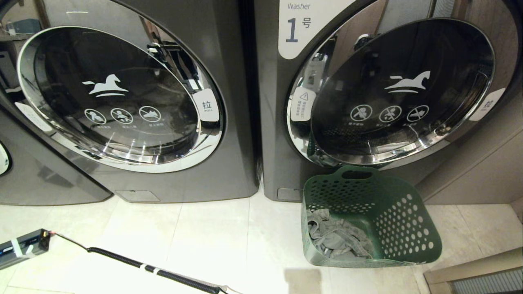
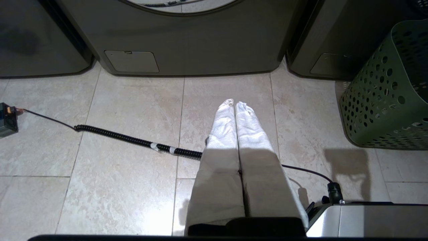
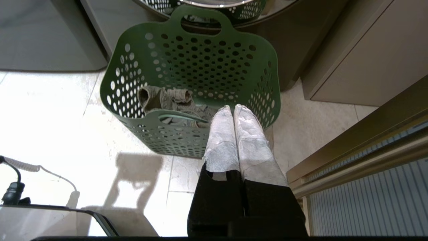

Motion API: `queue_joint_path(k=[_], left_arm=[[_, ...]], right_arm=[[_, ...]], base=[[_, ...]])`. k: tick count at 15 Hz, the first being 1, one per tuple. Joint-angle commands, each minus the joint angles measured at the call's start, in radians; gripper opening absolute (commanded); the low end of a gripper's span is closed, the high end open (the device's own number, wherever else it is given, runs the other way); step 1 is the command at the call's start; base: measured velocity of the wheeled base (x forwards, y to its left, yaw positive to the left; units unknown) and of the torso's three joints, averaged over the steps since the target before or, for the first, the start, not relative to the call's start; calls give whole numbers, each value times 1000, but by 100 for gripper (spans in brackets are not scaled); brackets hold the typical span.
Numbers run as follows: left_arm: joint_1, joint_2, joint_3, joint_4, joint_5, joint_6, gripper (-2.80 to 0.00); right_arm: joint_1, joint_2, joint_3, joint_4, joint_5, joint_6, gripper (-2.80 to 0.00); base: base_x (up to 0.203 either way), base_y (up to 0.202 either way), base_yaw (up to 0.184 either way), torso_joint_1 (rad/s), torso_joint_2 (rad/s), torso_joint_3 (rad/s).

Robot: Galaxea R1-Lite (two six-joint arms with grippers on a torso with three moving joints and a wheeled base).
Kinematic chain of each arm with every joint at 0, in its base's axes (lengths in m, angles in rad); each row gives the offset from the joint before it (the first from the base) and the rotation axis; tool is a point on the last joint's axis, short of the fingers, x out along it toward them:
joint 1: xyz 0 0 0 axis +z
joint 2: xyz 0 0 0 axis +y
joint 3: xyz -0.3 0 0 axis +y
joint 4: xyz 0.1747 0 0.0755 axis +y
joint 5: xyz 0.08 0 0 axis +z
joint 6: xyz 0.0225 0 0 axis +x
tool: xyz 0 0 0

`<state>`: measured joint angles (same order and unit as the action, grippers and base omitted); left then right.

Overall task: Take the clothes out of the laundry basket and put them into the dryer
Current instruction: Take the clothes out of the basket

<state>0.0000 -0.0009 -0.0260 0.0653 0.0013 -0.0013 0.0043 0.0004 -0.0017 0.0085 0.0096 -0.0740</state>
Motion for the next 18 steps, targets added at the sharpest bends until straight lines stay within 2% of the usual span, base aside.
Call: queue_joint_path(k=[1, 18], left_arm=[[0, -1, 0, 1, 0, 0, -280], [0, -1, -2, 1, 0, 0, -280]], right_arm=[[0, 0, -1, 1, 0, 0, -280], [0, 0, 2, -2, 20, -3, -280]], base=[[0, 0, 0, 4, -1, -199], [0, 0, 0, 2, 2, -197]])
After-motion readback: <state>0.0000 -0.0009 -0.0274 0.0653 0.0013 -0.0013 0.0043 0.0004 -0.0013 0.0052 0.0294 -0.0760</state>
